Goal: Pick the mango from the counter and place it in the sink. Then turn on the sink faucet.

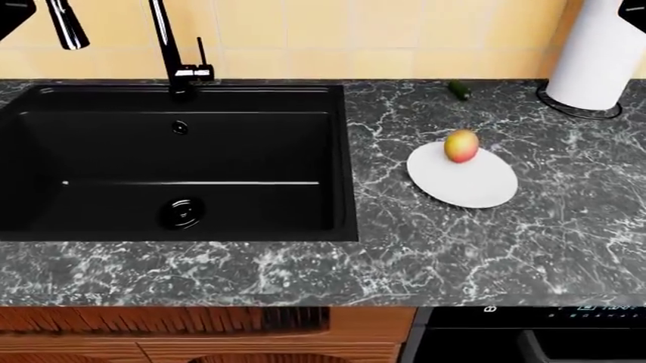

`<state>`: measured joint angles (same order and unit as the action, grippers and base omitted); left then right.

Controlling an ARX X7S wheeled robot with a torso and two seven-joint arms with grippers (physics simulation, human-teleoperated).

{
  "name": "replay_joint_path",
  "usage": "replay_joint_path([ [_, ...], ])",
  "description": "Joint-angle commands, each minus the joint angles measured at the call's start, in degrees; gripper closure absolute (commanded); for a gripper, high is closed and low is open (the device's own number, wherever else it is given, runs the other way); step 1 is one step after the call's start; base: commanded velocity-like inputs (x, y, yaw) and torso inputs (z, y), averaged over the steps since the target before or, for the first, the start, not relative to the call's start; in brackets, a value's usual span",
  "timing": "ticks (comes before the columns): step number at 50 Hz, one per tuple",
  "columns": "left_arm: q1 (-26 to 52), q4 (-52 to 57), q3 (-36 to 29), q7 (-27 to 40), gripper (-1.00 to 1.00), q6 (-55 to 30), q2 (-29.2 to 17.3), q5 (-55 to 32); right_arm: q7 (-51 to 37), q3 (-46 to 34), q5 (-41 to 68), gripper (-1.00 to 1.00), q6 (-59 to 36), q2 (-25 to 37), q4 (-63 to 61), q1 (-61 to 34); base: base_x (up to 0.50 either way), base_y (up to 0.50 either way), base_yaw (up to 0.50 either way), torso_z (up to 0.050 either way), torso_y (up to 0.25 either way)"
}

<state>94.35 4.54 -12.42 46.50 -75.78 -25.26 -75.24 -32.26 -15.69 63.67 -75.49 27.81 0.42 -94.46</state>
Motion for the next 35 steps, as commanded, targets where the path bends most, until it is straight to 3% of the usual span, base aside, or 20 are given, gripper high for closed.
replay_joint_path([
  [1,-0.88,0.18,0.08,0.43,-1.0,0.52,-0.48,-0.39,0.58,0.02,0.75,-1.0,0.69,-0.01,-0.37,0.47,0.5,-0.13,0.0,0.05,0.0],
  [17,-1.33,0.58,0.3,1.48,-1.0,0.84,-0.78,-1.63,1.04,-1.28,0.5,-1.0,1.42,0.38,-1.42,0.59,0.5,-0.05,0.0,0.05,0.0],
  [35,-1.57,0.77,-1.0,0.68,-1.0,1.51,-1.49,-1.14,0.76,-1.39,0.57,-1.0,2.68,0.7,-1.99,1.01,0.47,0.12,0.0,0.05,0.0],
])
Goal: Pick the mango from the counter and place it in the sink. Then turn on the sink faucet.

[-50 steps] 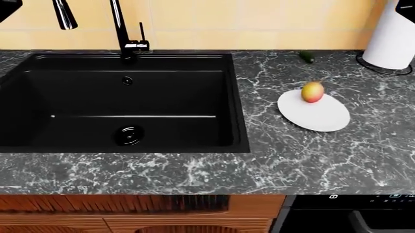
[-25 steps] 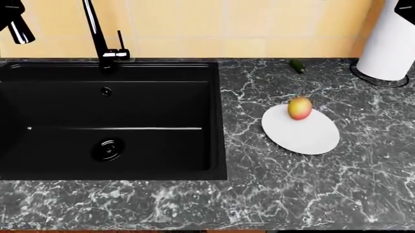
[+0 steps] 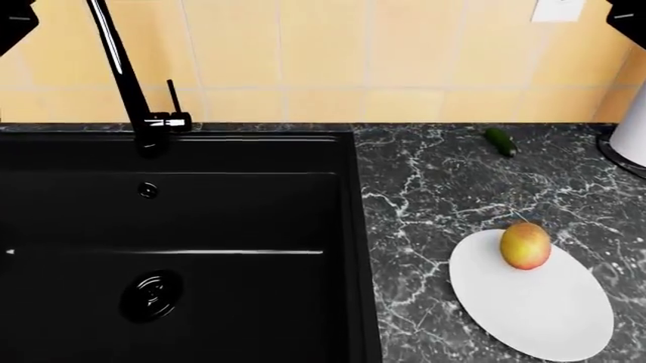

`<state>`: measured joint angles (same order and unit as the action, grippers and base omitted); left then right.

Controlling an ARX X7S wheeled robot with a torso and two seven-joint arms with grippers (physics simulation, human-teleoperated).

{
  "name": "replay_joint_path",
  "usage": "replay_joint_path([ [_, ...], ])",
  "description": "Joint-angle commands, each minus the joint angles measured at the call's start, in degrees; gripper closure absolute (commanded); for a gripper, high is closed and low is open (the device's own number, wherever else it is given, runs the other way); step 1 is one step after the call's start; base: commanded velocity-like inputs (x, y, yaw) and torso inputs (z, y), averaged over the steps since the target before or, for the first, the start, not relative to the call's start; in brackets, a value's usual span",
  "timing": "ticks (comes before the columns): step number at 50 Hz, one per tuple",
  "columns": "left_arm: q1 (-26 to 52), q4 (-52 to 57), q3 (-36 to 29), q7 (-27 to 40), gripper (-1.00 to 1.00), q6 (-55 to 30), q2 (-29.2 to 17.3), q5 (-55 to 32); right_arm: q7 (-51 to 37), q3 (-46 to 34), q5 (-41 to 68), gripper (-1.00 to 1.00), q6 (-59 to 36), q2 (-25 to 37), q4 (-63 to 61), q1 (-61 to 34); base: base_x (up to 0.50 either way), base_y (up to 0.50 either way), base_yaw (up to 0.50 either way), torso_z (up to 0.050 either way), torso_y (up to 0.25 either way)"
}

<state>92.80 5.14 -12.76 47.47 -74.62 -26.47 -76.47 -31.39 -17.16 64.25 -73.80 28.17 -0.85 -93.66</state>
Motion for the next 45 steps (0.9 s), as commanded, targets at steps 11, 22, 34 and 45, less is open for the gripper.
replay_joint_path([
  [11,-0.49,0.81,-1.21,-0.18,-1.0,0.88,-0.7,0.35,0.02,-0.56,0.15,-1.0,1.08,0.7,-1.14,0.45,0.0,0.0,0.0,0.034,0.0],
  [22,-6.26,2.47,-2.29,-3.17,-1.0,4.84,-2.13,3.5,2.28,-2.09,-1.87,-1.0,5.18,1.74,-2.43,5.82,0.0,0.0,0.0,0.0,0.0],
  [34,-14.95,3.64,-3.34,-8.64,-1.0,12.18,-3.7,8.58,5.54,-3.22,-5.57,-1.0,12.43,3.74,-4.63,13.23,0.0,0.0,0.0,0.0,0.0],
  [45,-17.96,3.87,-4.04,-10.39,-1.0,14.76,-3.98,10.29,6.97,-4.22,-7.73,-1.0,15.85,5.16,-6.0,17.22,0.0,0.0,0.0,0.0,0.0],
])
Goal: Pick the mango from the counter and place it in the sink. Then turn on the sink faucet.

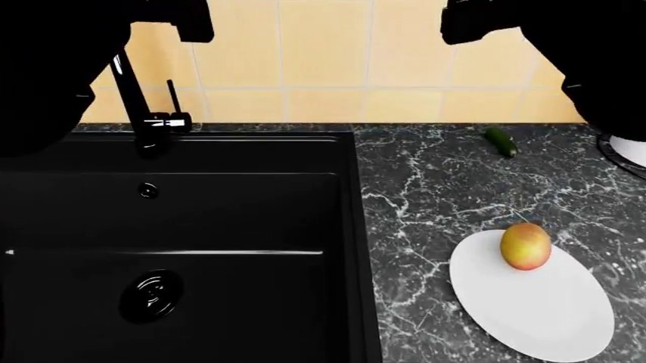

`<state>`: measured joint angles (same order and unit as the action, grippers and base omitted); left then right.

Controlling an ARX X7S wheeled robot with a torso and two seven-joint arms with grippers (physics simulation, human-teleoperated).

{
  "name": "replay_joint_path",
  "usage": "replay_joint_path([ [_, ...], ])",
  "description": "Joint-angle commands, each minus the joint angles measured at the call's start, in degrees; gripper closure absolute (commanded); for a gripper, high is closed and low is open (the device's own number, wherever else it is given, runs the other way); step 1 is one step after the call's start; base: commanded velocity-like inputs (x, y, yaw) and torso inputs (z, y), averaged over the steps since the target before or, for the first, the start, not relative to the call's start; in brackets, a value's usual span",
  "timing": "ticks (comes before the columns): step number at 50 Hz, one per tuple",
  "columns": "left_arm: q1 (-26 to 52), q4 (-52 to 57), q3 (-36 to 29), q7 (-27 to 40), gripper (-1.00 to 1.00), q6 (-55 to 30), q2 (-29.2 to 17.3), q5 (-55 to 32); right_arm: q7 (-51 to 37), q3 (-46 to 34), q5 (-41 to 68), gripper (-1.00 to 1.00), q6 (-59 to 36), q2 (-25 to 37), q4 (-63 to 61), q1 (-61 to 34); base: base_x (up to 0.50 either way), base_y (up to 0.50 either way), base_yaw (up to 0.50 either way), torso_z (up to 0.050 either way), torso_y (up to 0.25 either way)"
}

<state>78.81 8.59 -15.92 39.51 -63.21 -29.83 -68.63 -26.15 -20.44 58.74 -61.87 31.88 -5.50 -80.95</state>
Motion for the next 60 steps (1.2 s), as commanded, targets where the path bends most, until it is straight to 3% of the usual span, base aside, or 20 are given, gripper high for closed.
replay_joint_path([
  [1,-4.1,0.16,-0.85,-2.54,-1.0,3.55,-0.59,2.55,1.86,-1.23,-2.58,-1.0,4.17,1.71,-1.67,4.88,0.0,0.0,0.0,0.0,0.0],
  [13,-3.74,-3.29,-2.16,-4.62,-1.0,5.64,-0.12,5.26,1.97,-2.22,-2.02,-1.0,1.51,4.98,-3.92,5.43,0.0,0.0,0.0,0.0,0.0],
  [23,-2.69,-3.94,-2.43,-4.28,-1.0,5.23,0.3,5.13,-7.5,7.26,14.14,-1.0,-10.31,11.06,-8.55,8.14,0.0,0.0,0.0,0.0,0.0],
  [30,-2.42,-4.46,-2.64,-4.33,-1.0,5.24,0.49,5.17,-12.63,14.66,24.33,-1.0,-11.29,12.61,-9.8,10.31,0.0,0.0,0.0,0.0,0.0],
  [31,-2.35,-4.54,-2.69,-4.33,-1.0,5.22,0.48,5.22,-20.51,18.33,32.89,-1.0,-9.92,11.33,-5.81,11.29,0.0,0.0,0.0,0.0,0.0],
  [33,-2.62,-4.8,-2.51,-4.45,-1.0,5.55,0.58,5.15,-22.5,18.81,37.68,-1.0,-10.9,12.12,-4.46,11.9,0.0,0.0,0.0,0.0,0.0],
  [37,-2.82,-4.67,-2.68,-4.62,-1.0,5.86,0.49,5.41,-21.3,18.14,40.14,-1.0,-12.89,13.56,-4.28,13.75,0.0,0.0,0.0,0.0,0.0],
  [42,-2.71,-4.8,-2.63,-4.72,-1.0,6.07,0.5,5.41,-26.83,16.73,51.15,-1.0,-13.56,15.65,-2.47,15.69,0.0,0.0,0.0,0.0,0.0],
  [46,-2.85,-4.7,-2.49,-4.46,-1.0,6.04,0.42,5.22,-25.96,13.62,51.64,-1.0,-18.47,17.71,-4.33,13.66,0.0,0.0,0.0,0.0,0.0],
  [60,-3.41,-4.66,-2.35,-4.61,-1.0,6.43,0.13,4.99,-27.37,9.68,54.58,-1.0,-20.17,20.38,-3.34,9.41,0.0,0.0,0.0,0.0,0.0],
])
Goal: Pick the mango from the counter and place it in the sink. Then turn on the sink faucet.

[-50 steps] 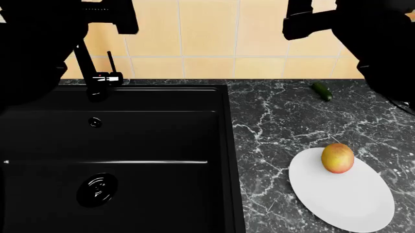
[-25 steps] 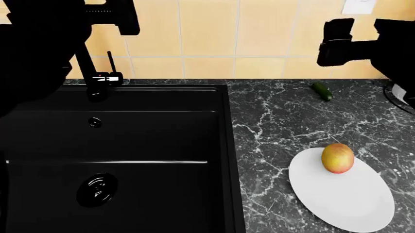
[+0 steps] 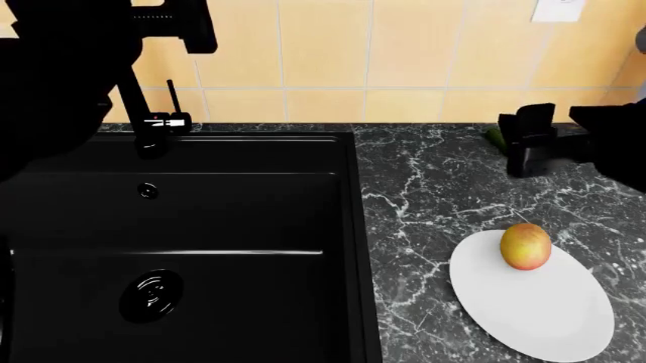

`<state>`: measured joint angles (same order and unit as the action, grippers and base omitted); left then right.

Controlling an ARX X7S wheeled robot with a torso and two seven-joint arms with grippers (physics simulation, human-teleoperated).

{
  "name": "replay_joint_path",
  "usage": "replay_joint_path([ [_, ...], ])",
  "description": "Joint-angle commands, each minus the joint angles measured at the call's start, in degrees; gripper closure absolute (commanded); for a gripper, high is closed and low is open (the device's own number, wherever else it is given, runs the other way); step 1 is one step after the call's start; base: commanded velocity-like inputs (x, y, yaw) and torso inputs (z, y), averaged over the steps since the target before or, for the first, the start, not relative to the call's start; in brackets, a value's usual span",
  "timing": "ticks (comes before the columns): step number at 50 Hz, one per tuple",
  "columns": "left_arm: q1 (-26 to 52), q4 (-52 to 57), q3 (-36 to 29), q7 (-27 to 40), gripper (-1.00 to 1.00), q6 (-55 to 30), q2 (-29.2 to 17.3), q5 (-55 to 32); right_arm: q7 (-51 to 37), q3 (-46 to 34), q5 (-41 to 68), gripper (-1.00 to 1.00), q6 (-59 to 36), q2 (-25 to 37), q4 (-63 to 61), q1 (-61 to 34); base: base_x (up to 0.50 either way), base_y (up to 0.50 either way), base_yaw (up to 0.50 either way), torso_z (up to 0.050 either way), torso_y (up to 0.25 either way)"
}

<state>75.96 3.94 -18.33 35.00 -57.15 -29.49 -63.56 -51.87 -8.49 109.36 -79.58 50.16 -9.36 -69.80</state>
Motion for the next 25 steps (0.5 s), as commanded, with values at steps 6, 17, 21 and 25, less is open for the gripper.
replay_joint_path([
  [6,-0.71,0.05,0.07,0.02,-1.0,0.52,-0.14,-0.13,-0.43,-2.27,3.9,-1.0,-2.53,2.68,0.1,-0.69,0.0,0.0,0.0,0.0,0.0],
  [17,-1.44,-0.01,-0.12,-0.45,-1.0,1.37,-0.12,0.18,8.27,0.75,-6.76,-1.0,-2.27,1.99,-1.92,4.13,0.0,0.0,0.0,0.0,0.0],
  [21,-1.43,-0.08,-0.21,-0.58,-1.0,1.47,-0.11,0.22,10.13,1.35,-8.31,-1.0,-1.54,2.09,-2.57,5.55,0.0,0.0,0.0,0.0,0.0],
  [25,-1.56,-0.03,-0.18,-0.7,-1.0,1.66,-0.16,0.19,13.88,2.11,-12.71,-1.0,-0.23,1.93,-3.8,7.46,0.0,0.0,0.0,0.0,0.0],
])
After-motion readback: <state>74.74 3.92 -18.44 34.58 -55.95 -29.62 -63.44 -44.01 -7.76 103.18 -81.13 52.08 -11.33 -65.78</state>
